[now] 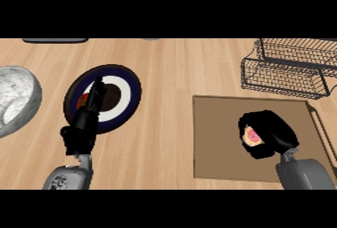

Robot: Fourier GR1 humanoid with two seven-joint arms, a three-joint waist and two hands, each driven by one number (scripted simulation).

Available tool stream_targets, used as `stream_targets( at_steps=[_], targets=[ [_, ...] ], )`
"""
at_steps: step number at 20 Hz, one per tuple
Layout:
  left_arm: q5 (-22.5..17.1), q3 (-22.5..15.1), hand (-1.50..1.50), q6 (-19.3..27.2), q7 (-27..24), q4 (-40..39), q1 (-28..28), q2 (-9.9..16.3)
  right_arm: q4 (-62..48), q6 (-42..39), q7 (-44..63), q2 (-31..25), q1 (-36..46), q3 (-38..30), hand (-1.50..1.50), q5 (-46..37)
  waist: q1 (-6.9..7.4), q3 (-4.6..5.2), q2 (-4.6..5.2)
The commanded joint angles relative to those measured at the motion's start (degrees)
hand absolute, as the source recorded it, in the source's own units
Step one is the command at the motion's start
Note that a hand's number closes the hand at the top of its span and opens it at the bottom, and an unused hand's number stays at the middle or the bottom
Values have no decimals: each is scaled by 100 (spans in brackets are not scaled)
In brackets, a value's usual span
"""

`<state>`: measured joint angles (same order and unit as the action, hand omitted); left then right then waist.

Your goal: Pick the cupcake from the tray and place it in the tiered basket

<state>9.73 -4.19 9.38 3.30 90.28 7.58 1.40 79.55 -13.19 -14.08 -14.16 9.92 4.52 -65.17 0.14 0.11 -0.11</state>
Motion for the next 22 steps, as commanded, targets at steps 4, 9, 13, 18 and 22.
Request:
stream_targets(
  at_steps=[4,9,13,18,22],
  targets=[
    [59,53,0,69,-116,-294,202,-38,-585,-234,2302,379,357,-72,150,-1177,-7,5,52],
    [43,4,0,50,-140,-305,225,-93,-450,-993,4294,1164,877,38,150,-1855,18,0,17],
    [-13,50,0,-10,-11,-160,101,-30,345,-1459,4964,1332,1102,35,150,-2003,-26,-5,-9],
    [-61,194,0,-46,505,117,363,142,1465,-1864,5206,1028,1189,-147,150,-2057,-48,-9,-16],
    [34,66,0,-12,4,-156,154,44,2421,-2889,5528,999,2083,-323,150,-1986,-61,-4,-21]
  ],
)
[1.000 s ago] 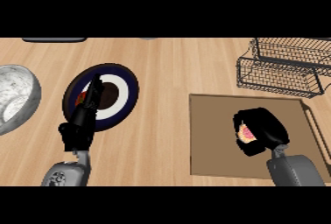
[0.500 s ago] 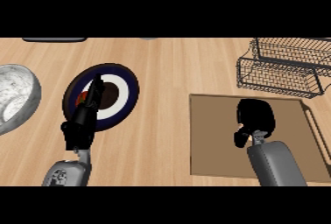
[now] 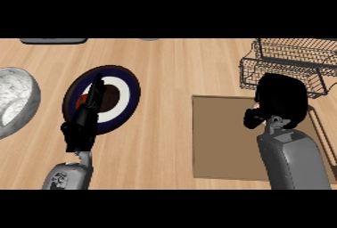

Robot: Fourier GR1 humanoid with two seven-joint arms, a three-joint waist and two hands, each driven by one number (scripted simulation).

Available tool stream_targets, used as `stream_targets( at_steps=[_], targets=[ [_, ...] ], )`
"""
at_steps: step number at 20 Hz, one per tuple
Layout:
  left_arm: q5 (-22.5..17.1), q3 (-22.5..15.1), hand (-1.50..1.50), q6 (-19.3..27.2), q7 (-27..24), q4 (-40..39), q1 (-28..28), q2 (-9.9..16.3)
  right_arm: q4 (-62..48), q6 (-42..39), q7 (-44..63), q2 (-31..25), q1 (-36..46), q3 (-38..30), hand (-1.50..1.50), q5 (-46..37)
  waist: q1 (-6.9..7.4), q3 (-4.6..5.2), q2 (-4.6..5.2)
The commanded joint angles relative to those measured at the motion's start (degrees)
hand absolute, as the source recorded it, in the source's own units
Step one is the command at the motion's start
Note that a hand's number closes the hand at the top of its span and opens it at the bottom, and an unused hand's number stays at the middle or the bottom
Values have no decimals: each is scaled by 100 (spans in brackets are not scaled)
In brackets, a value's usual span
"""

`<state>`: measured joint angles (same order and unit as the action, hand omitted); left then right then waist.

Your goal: Pick the cupcake from the tray and place it in the tiered basket

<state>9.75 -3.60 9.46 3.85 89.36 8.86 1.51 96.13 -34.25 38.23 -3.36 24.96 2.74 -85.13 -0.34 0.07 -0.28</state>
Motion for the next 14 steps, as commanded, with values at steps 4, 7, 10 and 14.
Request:
stream_targets(
  at_steps=[4,7,10,14],
  targets=[
    [-42,102,0,-95,138,108,70,130,1183,-1352,389,-216,1267,-692,150,284,23,-3,8],
    [-116,104,0,-84,-132,-118,-58,119,1356,-2269,461,-415,1968,-1068,150,491,17,0,11],
    [94,-339,0,313,-15,-65,-10,-141,1336,-2235,703,-262,2339,-1261,150,553,29,-3,16],
    [49,-136,0,69,-31,102,29,-30,666,-1499,845,67,2865,-2005,150,872,101,-6,24]
  ],
)
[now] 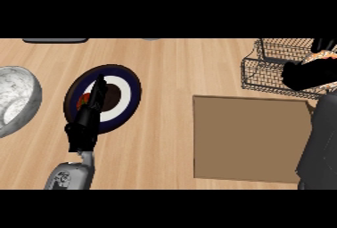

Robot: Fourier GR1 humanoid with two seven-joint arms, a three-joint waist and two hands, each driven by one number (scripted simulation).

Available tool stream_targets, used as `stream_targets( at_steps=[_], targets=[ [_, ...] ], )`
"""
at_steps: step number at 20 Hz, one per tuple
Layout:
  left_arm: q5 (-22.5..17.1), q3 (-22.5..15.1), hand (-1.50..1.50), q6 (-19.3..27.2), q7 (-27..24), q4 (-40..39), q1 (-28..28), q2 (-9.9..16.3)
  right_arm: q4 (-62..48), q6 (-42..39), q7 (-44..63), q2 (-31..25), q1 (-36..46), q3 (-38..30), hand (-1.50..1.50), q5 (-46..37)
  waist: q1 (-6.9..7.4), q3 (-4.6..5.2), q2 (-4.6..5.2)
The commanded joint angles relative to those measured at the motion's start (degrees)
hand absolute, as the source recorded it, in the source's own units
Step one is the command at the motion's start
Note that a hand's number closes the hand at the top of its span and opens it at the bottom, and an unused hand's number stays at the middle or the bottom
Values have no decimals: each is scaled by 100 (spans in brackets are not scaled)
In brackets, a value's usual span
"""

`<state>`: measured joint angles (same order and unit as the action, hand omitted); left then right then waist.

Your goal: Pick the cupcake from the tray and place it in the tiered basket

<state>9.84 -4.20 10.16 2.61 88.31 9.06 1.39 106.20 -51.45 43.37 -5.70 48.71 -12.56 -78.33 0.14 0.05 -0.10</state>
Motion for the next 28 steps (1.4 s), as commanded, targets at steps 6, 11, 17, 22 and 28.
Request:
stream_targets(
  at_steps=[6,11,17,22,28],
  targets=[
    [10,-120,0,-65,-82,274,-376,-30,-1391,676,-145,-605,894,-853,150,632,51,-3,12],
    [-3,82,0,-58,-92,-23,-6,42,-2271,1619,-505,-1136,716,-869,150,536,40,-4,26],
    [-1,56,0,-86,70,-28,118,-11,-3087,2129,-882,-1604,661,-719,150,532,21,-3,21],
    [-10,11,0,-101,-227,-16,-115,-50,-4356,3007,-1490,-2075,679,-686,150,380,56,-4,38],
    [80,-54,0,-109,-147,59,-231,-16,-4486,3502,-926,-1766,675,-1735,-150,1106,29,-7,26]
  ],
)
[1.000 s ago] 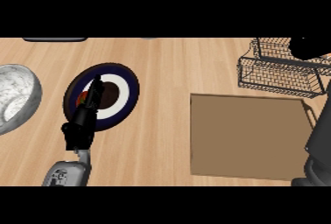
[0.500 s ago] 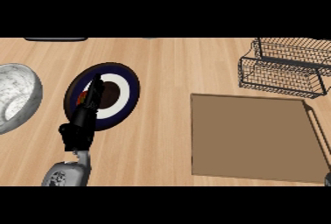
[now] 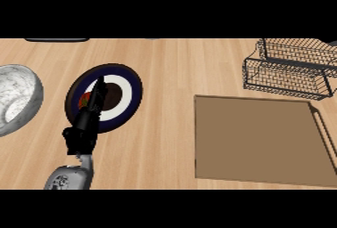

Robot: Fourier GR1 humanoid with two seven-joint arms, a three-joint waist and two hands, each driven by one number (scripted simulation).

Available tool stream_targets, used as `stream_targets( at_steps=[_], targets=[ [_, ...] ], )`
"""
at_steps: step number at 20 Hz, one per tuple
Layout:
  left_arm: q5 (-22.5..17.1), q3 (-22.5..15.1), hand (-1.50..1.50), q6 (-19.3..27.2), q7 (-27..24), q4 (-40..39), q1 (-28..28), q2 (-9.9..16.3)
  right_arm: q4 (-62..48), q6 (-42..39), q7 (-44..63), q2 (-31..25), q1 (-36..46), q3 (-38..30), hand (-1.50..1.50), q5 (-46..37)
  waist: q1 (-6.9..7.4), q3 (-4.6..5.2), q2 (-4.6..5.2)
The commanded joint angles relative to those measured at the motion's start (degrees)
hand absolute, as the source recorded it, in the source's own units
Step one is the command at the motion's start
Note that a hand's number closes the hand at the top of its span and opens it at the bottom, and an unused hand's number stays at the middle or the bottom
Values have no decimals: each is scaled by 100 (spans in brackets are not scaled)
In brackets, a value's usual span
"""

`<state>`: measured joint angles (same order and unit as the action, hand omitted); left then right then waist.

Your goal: Pick the cupcake from the tray and place it in the tiered basket

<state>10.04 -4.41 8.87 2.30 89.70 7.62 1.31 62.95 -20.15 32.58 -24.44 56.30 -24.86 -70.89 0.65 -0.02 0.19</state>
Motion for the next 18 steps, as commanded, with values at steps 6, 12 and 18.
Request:
stream_targets(
  at_steps=[6,12,18],
  targets=[
    [159,-55,0,138,302,77,182,-78,-849,1198,-291,165,55,-771,-150,902,13,-1,0],
    [-31,166,0,39,-4,-214,233,-4,-347,2005,-226,-91,29,-1509,-150,1419,-42,0,1],
    [-12,230,0,129,-80,-257,76,-19,621,1345,182,-685,-667,-2331,-150,2126,-256,2,-59]
  ],
)
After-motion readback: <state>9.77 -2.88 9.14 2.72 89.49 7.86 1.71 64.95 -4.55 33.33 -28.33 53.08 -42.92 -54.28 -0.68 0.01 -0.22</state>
